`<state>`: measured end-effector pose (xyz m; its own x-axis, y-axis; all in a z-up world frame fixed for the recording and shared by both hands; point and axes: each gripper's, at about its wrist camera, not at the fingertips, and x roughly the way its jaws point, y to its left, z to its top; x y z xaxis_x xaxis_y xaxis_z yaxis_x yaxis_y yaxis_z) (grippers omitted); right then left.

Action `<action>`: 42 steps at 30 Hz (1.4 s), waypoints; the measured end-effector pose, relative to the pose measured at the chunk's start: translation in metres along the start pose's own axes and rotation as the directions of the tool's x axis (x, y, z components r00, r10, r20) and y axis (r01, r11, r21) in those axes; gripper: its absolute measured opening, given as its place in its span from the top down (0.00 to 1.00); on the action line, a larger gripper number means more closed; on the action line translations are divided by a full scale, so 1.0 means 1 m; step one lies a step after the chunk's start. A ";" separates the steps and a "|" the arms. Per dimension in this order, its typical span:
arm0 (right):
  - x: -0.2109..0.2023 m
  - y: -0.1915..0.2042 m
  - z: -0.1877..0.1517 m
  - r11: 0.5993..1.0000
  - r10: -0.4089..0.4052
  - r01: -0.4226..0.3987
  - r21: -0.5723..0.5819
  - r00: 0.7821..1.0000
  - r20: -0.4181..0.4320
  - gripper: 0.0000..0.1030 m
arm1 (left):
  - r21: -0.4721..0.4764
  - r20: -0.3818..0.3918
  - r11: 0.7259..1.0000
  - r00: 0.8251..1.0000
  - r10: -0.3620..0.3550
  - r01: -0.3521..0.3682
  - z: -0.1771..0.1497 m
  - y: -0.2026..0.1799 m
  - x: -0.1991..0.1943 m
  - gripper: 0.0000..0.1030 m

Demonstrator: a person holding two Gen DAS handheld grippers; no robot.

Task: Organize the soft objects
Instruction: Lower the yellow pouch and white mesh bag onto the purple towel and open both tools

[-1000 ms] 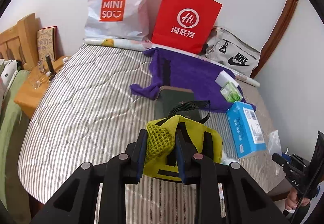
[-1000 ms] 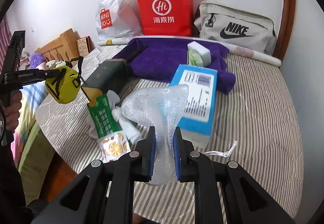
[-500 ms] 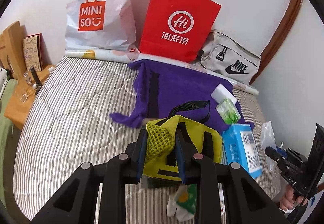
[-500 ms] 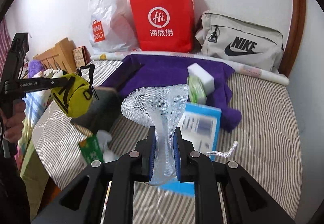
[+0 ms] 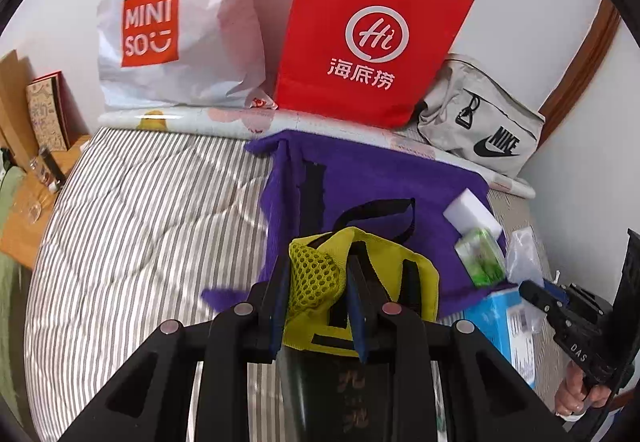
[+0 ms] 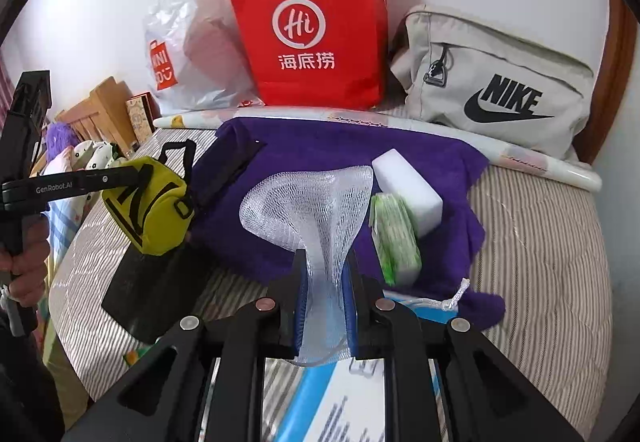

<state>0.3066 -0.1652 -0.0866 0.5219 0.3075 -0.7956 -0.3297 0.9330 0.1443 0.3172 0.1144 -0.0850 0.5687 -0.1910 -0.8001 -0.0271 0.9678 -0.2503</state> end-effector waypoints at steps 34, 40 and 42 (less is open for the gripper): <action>0.110 0.002 0.034 0.999 0.001 -0.011 -0.043 0.975 -0.221 0.84 | -0.017 -0.118 1.000 0.993 0.018 -0.020 0.056 -0.006 0.126 0.75; 0.114 -0.001 0.037 1.000 -0.002 -0.005 -0.030 0.974 -0.225 0.84 | -0.015 -0.135 1.000 0.991 0.015 -0.017 0.054 -0.010 0.131 0.75; 0.113 -0.002 0.037 1.000 0.003 -0.008 -0.022 0.975 -0.223 0.84 | -0.011 -0.143 1.000 0.989 0.026 -0.028 0.052 -0.010 0.131 0.75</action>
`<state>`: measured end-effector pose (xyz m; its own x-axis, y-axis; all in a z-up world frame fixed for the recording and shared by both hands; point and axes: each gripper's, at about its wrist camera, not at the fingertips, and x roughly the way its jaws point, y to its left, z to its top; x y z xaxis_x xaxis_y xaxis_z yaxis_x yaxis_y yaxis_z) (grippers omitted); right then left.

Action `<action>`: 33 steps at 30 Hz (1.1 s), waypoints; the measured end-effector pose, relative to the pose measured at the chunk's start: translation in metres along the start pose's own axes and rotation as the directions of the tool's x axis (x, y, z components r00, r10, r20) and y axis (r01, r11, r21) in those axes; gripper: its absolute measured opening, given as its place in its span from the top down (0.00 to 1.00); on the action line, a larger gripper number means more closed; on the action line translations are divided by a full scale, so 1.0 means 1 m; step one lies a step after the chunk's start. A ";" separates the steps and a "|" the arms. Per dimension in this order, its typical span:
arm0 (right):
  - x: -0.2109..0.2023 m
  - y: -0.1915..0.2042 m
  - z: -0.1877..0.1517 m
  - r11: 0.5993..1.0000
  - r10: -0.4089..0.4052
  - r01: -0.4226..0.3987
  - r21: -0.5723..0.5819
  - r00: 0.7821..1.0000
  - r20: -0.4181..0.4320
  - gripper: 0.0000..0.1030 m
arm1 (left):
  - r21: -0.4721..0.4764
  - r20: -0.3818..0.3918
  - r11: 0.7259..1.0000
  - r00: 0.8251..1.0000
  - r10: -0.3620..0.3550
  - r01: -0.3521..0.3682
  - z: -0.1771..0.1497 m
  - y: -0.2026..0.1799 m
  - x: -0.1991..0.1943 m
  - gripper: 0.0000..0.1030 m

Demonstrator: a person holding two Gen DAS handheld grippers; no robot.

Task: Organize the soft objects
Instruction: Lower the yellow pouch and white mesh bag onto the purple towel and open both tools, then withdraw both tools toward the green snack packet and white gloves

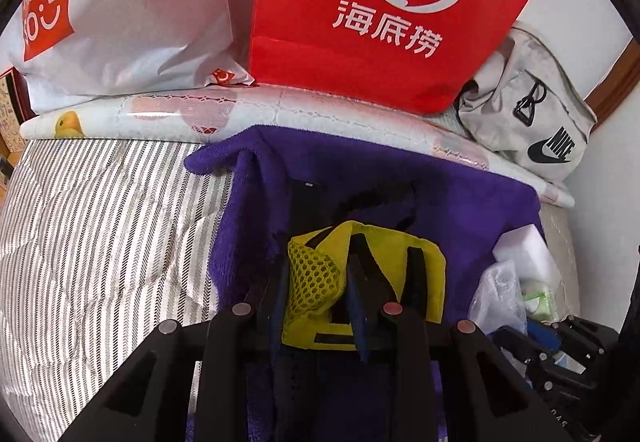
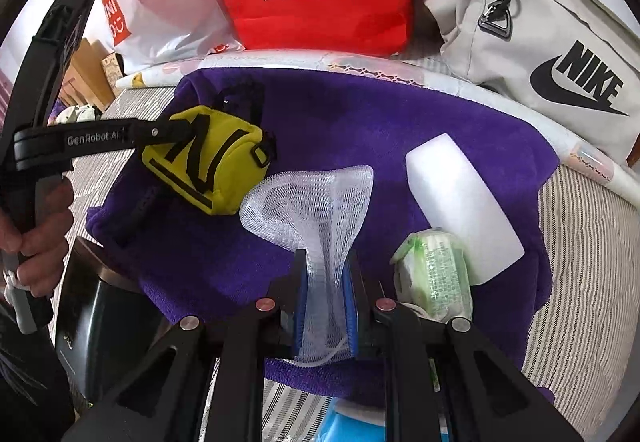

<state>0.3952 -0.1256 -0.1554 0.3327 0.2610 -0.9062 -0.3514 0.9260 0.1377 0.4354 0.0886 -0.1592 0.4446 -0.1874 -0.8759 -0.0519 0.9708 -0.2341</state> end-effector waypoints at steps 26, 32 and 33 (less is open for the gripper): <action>-0.066 0.012 -0.025 0.995 0.085 -0.090 0.038 0.990 0.111 0.40 | 0.068 0.099 0.997 0.994 0.040 -0.047 -0.046 -0.015 -0.087 0.49; -0.103 0.024 -0.053 0.996 0.083 -0.088 0.026 0.985 0.154 0.40 | 0.075 0.135 0.995 0.990 0.048 -0.058 -0.074 -0.019 -0.122 0.49; -0.110 0.026 -0.059 0.996 0.084 -0.089 0.025 0.983 0.161 0.40 | 0.073 0.139 0.996 0.989 0.048 -0.058 -0.079 -0.019 -0.128 0.49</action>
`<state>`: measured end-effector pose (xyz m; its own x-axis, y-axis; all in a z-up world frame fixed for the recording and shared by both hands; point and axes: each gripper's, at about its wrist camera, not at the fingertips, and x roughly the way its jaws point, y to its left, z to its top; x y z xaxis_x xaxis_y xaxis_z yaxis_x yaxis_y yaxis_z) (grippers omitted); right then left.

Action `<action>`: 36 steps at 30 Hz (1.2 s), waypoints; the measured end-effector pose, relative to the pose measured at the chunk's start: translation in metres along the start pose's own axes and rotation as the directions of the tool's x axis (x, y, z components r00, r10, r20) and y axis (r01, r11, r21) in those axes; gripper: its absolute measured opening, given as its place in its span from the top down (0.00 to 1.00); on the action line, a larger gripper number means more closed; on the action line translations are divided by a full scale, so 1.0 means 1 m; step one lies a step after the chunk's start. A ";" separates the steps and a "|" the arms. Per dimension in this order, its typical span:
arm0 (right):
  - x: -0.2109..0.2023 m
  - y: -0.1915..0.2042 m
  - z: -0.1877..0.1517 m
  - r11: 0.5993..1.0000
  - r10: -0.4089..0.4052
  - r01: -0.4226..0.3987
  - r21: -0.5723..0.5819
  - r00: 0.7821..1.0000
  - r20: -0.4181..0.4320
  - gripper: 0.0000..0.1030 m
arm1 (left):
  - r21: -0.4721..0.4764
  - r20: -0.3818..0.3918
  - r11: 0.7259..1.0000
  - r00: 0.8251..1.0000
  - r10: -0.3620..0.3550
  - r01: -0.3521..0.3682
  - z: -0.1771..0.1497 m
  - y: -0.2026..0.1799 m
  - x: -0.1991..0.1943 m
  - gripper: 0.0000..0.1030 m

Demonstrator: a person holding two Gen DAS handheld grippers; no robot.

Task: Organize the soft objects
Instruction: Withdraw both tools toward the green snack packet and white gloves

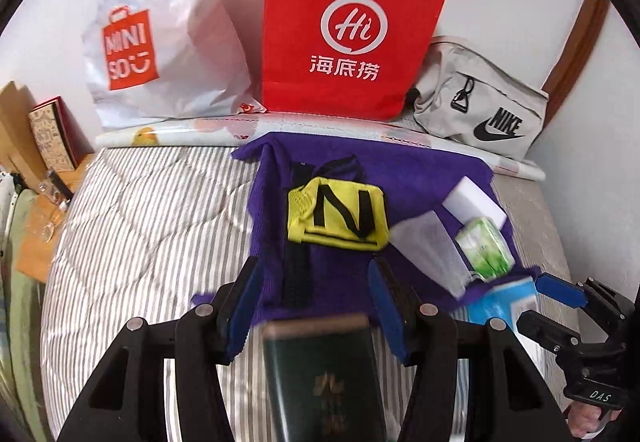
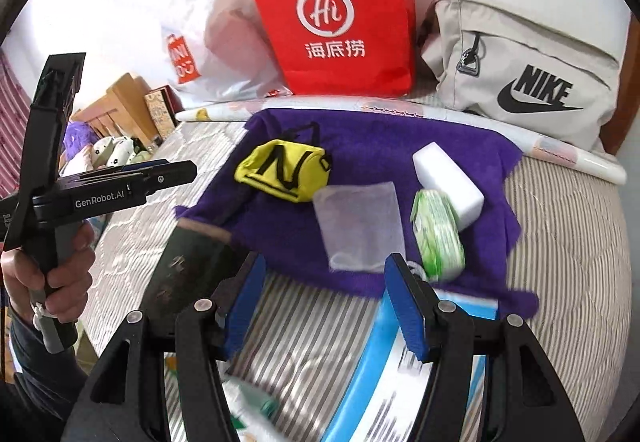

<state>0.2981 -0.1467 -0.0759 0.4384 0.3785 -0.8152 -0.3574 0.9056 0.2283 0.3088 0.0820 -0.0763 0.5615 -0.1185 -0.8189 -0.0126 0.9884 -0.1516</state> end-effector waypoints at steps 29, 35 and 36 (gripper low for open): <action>-0.044 0.053 -0.159 0.993 0.094 -0.095 -0.071 0.995 -0.026 0.40 | -0.022 -0.047 1.000 0.999 -0.012 0.011 -0.153 0.005 -0.046 0.49; -0.017 0.064 -0.180 0.990 0.102 -0.110 -0.085 0.990 -0.094 0.40 | -0.020 -0.073 0.999 0.997 -0.035 0.034 -0.166 0.003 -0.035 0.49; -0.012 0.066 -0.183 0.991 0.087 -0.097 -0.094 0.991 -0.106 0.40 | -0.021 -0.077 0.999 0.996 -0.037 0.035 -0.168 0.003 -0.033 0.49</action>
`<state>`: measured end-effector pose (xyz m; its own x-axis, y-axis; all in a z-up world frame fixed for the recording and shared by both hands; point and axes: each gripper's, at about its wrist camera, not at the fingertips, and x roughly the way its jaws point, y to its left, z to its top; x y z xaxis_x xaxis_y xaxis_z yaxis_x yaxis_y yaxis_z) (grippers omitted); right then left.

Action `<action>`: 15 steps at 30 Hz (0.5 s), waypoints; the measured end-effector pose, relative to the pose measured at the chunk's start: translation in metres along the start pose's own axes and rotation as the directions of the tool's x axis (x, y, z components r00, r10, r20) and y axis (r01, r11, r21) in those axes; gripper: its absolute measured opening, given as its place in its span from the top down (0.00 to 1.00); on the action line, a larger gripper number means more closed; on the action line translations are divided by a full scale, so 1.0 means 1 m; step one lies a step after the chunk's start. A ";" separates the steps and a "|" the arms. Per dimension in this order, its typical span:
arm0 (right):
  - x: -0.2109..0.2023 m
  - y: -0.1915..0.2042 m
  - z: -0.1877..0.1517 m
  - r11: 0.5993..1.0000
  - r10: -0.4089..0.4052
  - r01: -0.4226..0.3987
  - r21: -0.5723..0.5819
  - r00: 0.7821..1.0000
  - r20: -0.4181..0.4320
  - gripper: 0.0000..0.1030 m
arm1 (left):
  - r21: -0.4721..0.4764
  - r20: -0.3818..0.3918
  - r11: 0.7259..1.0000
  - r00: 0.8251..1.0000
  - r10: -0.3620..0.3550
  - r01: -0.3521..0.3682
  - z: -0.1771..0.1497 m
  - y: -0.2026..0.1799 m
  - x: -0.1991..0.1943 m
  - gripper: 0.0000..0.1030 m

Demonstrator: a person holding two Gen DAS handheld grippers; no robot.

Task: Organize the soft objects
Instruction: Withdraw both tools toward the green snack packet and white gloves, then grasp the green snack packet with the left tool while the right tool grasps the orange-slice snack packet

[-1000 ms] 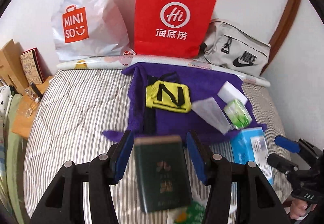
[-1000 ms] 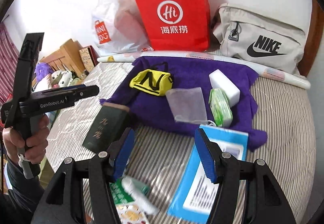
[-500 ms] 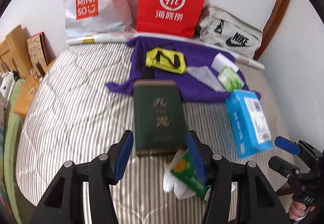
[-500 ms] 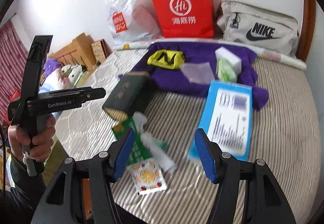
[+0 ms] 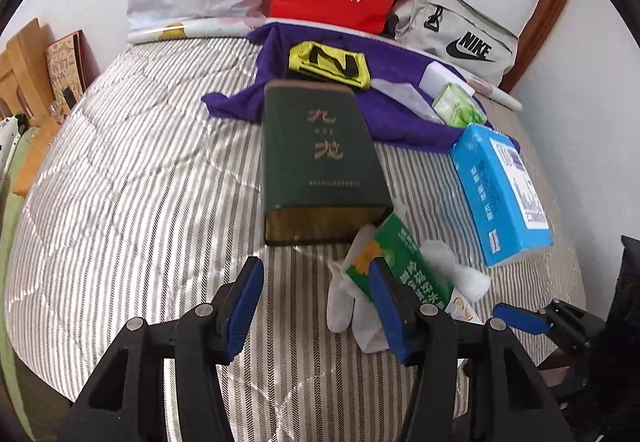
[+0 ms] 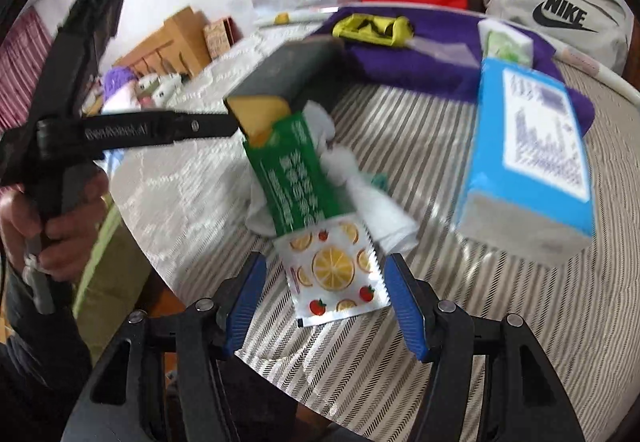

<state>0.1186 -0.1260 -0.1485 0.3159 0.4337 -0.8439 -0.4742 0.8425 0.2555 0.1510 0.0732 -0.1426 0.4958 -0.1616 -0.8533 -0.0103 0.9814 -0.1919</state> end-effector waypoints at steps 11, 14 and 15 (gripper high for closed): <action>0.027 0.008 -0.013 0.995 -0.081 0.081 -0.057 0.997 -0.009 0.51 | -0.036 -0.036 0.999 0.999 -0.016 0.015 -0.009 0.015 0.011 0.49; 0.021 0.004 -0.014 0.997 -0.062 0.062 -0.047 0.998 -0.002 0.58 | -0.037 -0.039 0.999 0.999 -0.019 0.017 -0.010 0.016 0.011 0.49; 0.018 0.002 -0.015 0.997 -0.060 0.061 -0.042 0.998 0.005 0.58 | -0.037 -0.041 0.999 0.999 -0.022 0.020 -0.010 0.015 0.012 0.49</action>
<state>0.1114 -0.1215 -0.1701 0.3482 0.3835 -0.8554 -0.4884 0.8531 0.1837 0.1482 0.0853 -0.1604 0.4598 -0.1868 -0.8681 -0.0328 0.9734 -0.2268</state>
